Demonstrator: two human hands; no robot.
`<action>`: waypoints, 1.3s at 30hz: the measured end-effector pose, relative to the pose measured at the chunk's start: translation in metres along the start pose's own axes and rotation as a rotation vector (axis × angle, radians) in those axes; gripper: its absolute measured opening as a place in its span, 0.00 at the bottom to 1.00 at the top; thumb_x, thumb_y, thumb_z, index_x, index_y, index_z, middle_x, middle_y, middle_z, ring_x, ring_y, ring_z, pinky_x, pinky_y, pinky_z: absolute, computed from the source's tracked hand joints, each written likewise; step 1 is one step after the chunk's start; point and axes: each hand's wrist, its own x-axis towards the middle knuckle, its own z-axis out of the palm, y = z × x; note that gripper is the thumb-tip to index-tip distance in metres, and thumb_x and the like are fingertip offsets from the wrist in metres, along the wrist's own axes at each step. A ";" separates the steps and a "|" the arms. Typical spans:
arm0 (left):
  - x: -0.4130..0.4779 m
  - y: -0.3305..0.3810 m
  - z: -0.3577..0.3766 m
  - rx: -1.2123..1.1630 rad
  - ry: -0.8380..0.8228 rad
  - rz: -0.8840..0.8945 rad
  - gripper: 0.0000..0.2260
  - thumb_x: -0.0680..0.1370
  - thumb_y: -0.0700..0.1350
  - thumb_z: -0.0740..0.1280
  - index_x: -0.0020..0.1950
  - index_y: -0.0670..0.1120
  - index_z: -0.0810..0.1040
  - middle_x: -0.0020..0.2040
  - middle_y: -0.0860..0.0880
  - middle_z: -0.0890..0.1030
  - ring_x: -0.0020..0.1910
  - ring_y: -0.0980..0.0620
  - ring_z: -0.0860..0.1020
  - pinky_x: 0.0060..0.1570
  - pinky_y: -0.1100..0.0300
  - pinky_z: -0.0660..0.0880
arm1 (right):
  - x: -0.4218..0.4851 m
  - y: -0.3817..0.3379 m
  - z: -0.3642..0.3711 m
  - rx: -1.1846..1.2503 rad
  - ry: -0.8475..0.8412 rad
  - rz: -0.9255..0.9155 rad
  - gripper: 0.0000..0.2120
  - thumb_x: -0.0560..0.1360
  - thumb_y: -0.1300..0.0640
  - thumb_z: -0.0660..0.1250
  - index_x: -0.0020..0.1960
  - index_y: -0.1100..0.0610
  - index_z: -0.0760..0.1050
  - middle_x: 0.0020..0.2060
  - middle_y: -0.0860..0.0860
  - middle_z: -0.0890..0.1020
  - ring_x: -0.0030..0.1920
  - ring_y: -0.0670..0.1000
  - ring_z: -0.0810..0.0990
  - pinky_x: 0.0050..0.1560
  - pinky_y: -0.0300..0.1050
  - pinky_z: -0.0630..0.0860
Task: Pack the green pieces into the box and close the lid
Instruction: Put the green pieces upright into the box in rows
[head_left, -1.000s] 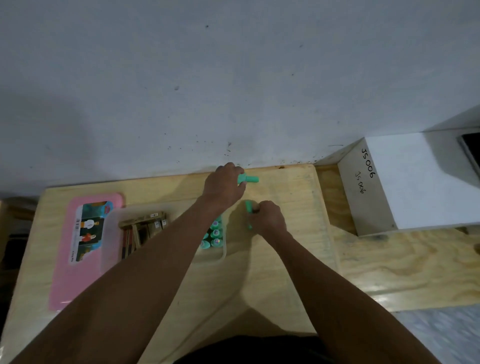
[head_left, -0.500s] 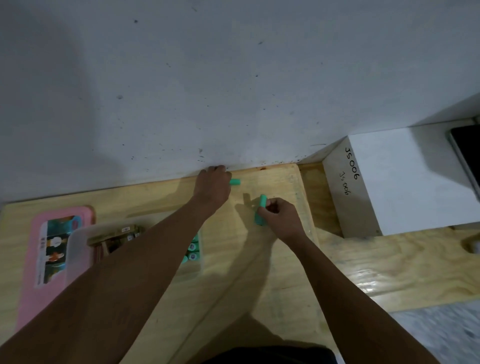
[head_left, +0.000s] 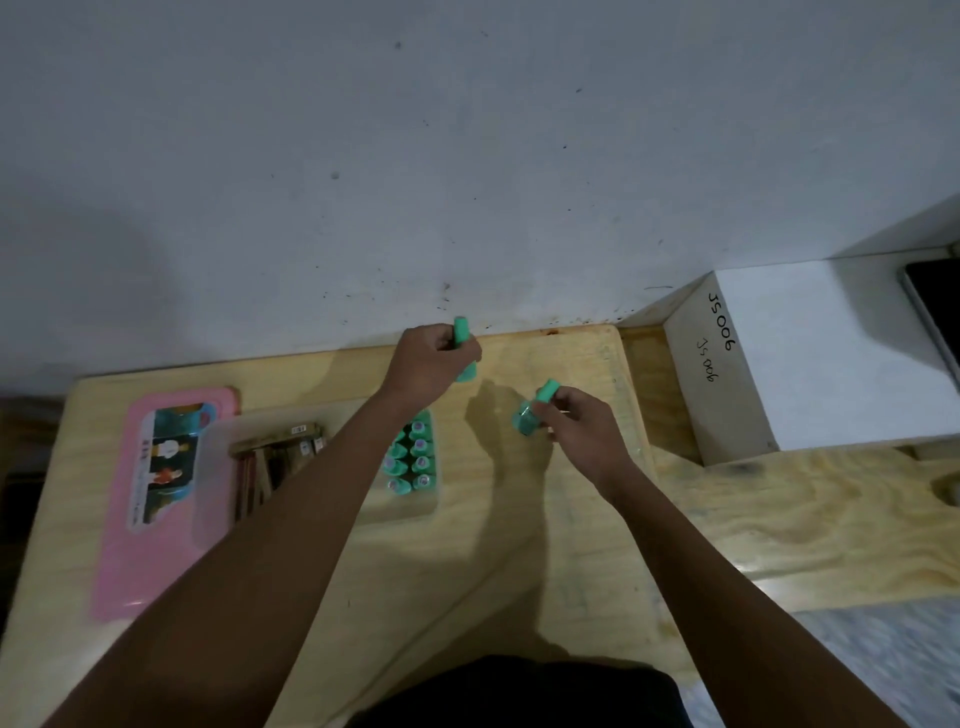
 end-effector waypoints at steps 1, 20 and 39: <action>-0.010 0.000 -0.008 -0.032 -0.006 0.000 0.05 0.75 0.45 0.69 0.42 0.46 0.83 0.44 0.44 0.85 0.42 0.52 0.81 0.46 0.53 0.79 | -0.005 -0.004 0.003 -0.007 -0.009 -0.011 0.12 0.76 0.54 0.69 0.57 0.57 0.79 0.51 0.50 0.83 0.52 0.48 0.82 0.50 0.42 0.80; -0.132 -0.066 -0.097 -0.022 0.045 0.021 0.08 0.69 0.46 0.77 0.43 0.47 0.81 0.44 0.50 0.84 0.46 0.53 0.82 0.46 0.58 0.78 | -0.097 -0.020 0.089 -0.720 -0.178 -0.508 0.14 0.72 0.46 0.70 0.57 0.46 0.80 0.45 0.43 0.83 0.45 0.44 0.78 0.45 0.43 0.75; -0.149 -0.091 -0.087 0.264 0.068 0.038 0.13 0.71 0.46 0.75 0.54 0.46 0.83 0.48 0.52 0.83 0.38 0.56 0.79 0.36 0.69 0.71 | -0.085 -0.039 0.116 -1.293 -0.209 -0.495 0.09 0.73 0.49 0.65 0.47 0.51 0.81 0.41 0.49 0.83 0.45 0.53 0.81 0.40 0.43 0.67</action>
